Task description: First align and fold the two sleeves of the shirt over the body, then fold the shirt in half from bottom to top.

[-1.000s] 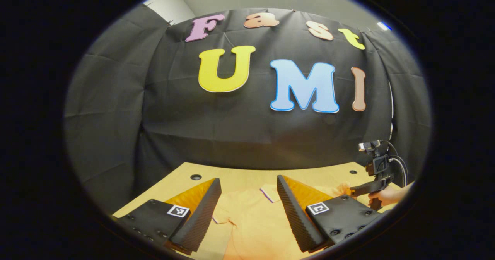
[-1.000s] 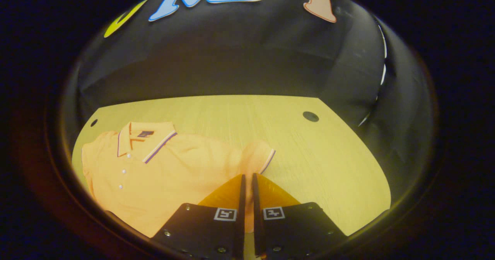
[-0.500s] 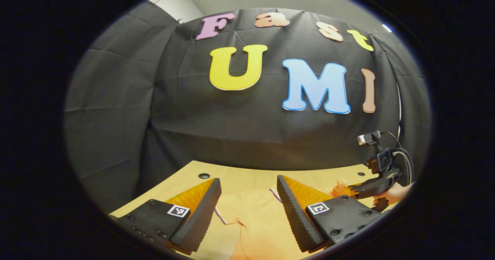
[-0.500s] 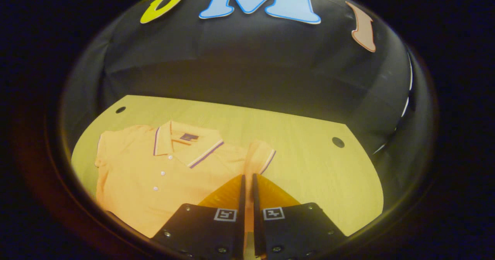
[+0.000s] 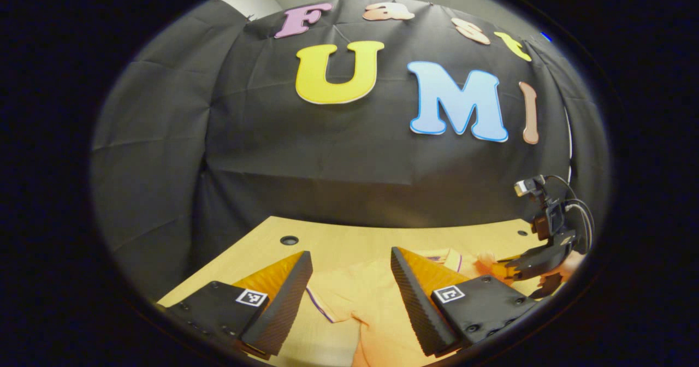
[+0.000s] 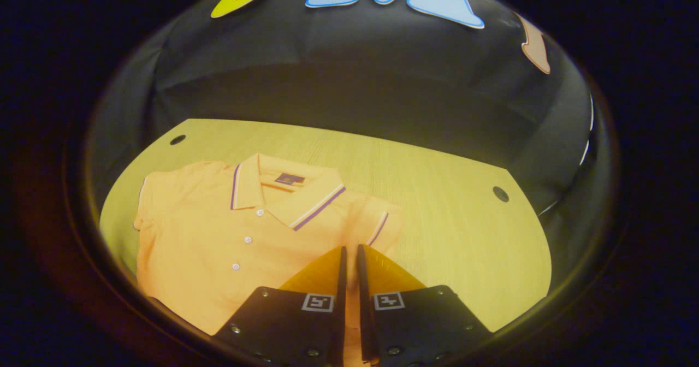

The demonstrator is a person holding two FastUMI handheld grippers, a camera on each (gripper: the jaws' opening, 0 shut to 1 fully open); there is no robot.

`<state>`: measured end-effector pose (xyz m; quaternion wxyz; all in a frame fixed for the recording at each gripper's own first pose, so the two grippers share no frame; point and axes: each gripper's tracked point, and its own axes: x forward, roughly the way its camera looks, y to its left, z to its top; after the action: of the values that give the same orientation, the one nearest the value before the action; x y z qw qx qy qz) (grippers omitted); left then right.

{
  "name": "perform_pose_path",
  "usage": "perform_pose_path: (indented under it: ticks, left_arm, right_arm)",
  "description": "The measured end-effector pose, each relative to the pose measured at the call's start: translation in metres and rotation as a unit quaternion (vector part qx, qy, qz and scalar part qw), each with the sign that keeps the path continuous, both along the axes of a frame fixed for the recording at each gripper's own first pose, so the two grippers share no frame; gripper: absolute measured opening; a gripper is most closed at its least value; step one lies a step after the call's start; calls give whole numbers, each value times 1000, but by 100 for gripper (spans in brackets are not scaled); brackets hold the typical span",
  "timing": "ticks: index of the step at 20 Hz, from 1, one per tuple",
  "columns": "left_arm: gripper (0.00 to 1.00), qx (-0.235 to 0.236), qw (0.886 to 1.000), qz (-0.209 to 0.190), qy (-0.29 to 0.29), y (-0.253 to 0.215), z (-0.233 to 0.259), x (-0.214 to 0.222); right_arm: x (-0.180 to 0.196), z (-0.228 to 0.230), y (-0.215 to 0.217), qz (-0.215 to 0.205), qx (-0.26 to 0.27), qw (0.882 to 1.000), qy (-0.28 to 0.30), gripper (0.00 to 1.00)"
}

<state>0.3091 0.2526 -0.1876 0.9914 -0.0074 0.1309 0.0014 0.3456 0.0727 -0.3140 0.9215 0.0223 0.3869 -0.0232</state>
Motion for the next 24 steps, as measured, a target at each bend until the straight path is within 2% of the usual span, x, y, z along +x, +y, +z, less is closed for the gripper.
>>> perform_pose_path:
  ticks: [3,7,8,9,10,13,18,24]
  left_arm:
    - [95,5,1000,7,13,7,-14,10]
    - [96,7,999,22,27,13,-33,20]
    - [94,7,999,25,33,14,-39,22]
    - [94,5,999,29,38,15,-45,24]
    - [95,5,999,33,42,16,-51,27]
    - [95,10,997,43,57,23,-70,36]
    - [96,0,992,66,105,41,-116,54]
    - [95,-3,983,73,166,53,-164,72]
  right_arm:
    - [-3,-3,-1,-6,11,1000,13,13]
    - [-10,17,-2,-5,25,1000,0,45]
    - [-13,24,-2,-8,29,1000,-8,58]
    - [-17,34,-1,-8,34,999,-17,63]
    - [-21,43,-1,-10,36,999,-26,77]
    - [-36,78,-5,-11,24,998,-58,95]
    - [-75,134,9,10,16,994,-106,97]
    - [-131,146,33,12,40,994,-98,96]
